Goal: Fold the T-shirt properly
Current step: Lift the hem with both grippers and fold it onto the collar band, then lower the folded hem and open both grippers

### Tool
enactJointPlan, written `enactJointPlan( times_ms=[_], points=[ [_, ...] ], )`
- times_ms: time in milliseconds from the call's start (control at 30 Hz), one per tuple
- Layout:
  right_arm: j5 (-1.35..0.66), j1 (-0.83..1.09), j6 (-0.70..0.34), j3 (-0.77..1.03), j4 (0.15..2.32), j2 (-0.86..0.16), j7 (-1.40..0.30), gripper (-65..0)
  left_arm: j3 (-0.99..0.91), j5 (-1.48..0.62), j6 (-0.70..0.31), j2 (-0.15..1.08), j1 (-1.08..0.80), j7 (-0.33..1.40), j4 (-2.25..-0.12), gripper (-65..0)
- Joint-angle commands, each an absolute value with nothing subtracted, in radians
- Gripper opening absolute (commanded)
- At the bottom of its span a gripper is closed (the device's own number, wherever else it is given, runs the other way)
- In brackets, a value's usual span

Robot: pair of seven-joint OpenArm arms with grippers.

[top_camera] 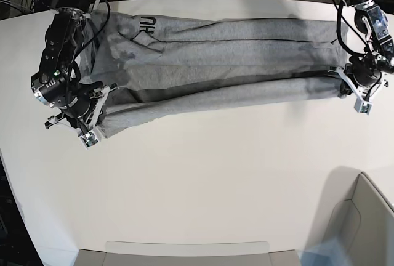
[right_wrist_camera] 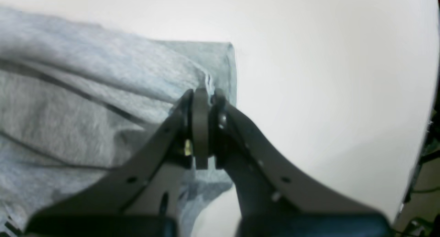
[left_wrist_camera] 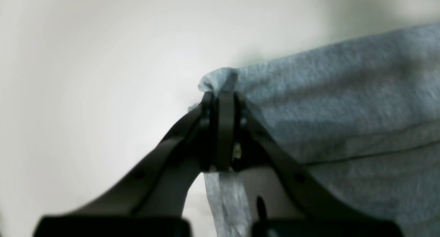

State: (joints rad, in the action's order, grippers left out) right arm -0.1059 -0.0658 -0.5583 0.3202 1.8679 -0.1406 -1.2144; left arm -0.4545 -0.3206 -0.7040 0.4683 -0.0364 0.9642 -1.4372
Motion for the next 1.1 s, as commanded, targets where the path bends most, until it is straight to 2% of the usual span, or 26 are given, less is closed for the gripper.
enactJointPlan(
  times_ms=[0,200,433,600,1067],
  points=[
    [-0.107,-0.074,-0.553,0.323,1.910,-0.150,-1.208,-65.0,-0.464,-0.323,-0.698,0.493,-0.025,0.957,-1.469,-65.0],
    [-0.107,-0.050,-0.562,0.325,1.966,-0.150,-1.280,-65.0,-0.466,-0.323,-0.698,0.496,-0.076,1.015,-1.577,-65.0],
    [-0.104,-0.042,-0.698,0.407,1.966,-0.147,-1.334,-65.0,-0.464,-0.320,-0.698,0.493,-0.076,1.086,-1.589,-65.0],
    [-0.101,-0.027,-0.698,0.466,1.982,-0.148,-1.369,-65.0,-0.466,-0.320,-0.698,0.498,-0.108,1.104,-1.592,-65.0],
    [-0.105,0.140,-0.698,0.466,2.057,-0.151,-1.369,-65.0,-0.467,-0.320,-0.698,0.495,-0.197,1.104,-1.623,-65.0]
  ],
)
